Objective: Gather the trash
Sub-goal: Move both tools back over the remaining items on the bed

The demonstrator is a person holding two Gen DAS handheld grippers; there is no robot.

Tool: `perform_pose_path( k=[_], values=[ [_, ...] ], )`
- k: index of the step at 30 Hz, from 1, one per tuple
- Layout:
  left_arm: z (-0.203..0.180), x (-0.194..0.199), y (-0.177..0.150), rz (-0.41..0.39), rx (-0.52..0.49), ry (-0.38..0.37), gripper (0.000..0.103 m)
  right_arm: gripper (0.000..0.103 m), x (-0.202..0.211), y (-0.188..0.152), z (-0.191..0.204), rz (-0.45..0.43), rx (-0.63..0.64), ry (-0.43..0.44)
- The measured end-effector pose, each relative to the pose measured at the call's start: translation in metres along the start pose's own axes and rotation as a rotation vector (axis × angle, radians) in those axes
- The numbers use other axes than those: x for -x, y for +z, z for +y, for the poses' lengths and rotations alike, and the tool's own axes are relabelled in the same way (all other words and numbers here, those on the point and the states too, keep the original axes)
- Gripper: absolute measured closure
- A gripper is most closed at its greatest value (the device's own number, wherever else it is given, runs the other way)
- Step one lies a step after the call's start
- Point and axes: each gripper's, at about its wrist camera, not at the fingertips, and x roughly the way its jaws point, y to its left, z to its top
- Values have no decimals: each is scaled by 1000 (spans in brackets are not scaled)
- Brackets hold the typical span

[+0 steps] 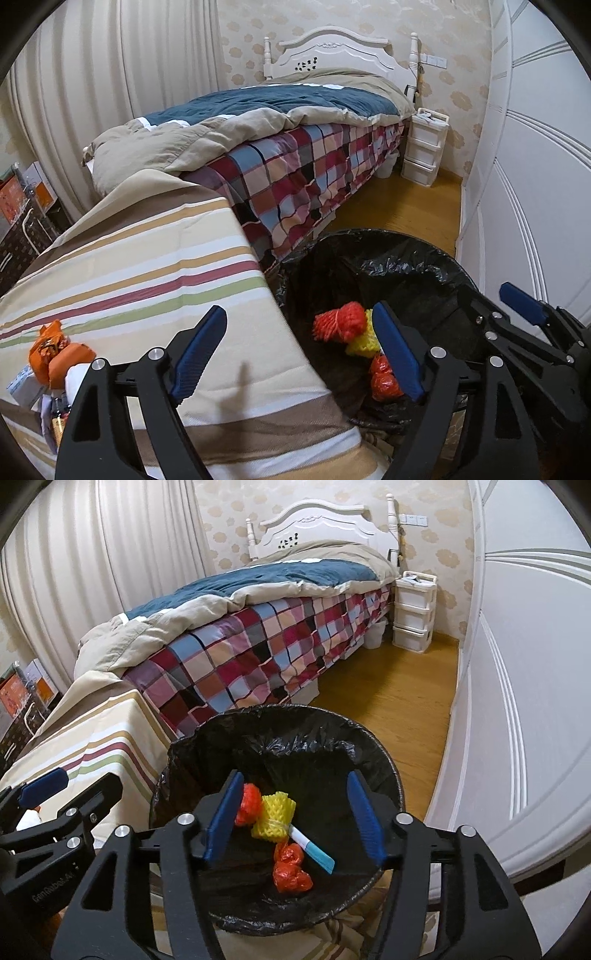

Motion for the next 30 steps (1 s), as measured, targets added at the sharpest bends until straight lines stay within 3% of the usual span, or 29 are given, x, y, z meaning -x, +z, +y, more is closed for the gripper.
perform_pose_path(
  k=[9, 30],
  values=[
    [22, 24, -16, -1, 21, 19, 21, 35, 26, -9, 13, -10, 6, 13],
    [109, 102, -81, -18, 134, 118, 21, 34, 77, -60, 87, 32, 98, 150]
  ],
)
